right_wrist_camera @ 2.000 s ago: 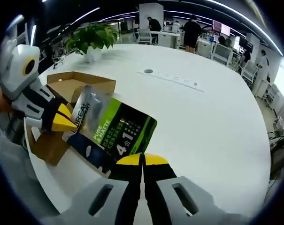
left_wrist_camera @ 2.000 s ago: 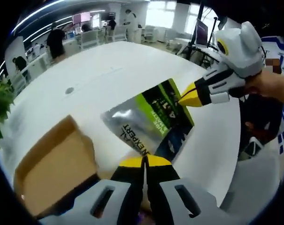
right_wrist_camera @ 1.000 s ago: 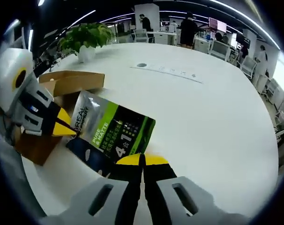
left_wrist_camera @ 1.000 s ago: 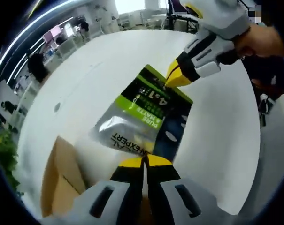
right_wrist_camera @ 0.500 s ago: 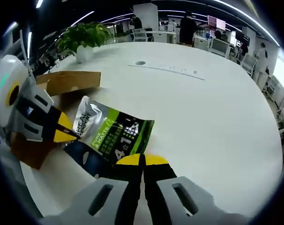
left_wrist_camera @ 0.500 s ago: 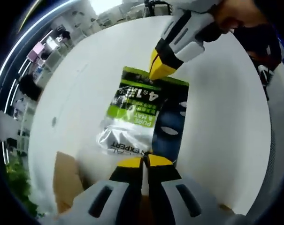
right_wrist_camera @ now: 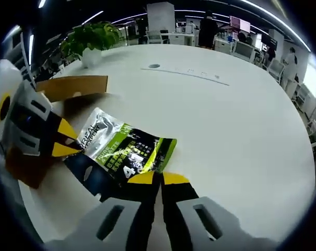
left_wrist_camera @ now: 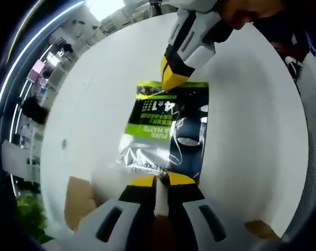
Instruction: Operate the shoe box by opening the lid, removing the specified soft item, and placing it in the target area until the item is outside and the box remains undamaged.
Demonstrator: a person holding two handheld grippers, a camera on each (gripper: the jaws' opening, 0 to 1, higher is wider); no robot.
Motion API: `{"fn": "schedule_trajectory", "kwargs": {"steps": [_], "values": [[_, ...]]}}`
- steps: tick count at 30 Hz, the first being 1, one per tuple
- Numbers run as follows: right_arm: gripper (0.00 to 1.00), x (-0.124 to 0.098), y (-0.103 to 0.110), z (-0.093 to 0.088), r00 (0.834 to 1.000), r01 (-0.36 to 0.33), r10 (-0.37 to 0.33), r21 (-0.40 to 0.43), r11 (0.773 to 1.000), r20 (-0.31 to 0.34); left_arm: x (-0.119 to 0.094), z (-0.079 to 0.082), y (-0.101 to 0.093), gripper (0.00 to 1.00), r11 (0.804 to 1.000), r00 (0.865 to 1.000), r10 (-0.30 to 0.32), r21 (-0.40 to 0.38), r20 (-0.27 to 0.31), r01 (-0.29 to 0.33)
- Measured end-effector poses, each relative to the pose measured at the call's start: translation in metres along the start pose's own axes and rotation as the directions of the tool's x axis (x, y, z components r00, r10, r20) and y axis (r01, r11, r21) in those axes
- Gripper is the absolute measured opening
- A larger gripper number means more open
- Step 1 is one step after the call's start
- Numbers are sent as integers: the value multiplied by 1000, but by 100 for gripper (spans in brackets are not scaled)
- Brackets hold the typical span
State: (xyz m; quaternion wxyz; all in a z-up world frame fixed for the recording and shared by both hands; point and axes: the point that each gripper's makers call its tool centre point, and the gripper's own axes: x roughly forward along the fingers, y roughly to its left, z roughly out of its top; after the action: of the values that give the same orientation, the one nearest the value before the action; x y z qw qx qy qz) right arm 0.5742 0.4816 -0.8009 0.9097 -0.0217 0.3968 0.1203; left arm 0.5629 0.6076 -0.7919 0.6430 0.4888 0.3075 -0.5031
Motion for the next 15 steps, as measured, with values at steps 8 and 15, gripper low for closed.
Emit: {"fn": "schedule_trajectory", "kwargs": {"steps": [8,15], "values": [[3,0,-1,1,1000,3,-3,8,1000,0,-11,-7,-1,9,1000,1000,1,19,-22,-1],[4,-1,-2,-1,1000,18,-18,-5,1000,-11,-24,-1,2,11,1000,1000,8,-4,10,-8]]}}
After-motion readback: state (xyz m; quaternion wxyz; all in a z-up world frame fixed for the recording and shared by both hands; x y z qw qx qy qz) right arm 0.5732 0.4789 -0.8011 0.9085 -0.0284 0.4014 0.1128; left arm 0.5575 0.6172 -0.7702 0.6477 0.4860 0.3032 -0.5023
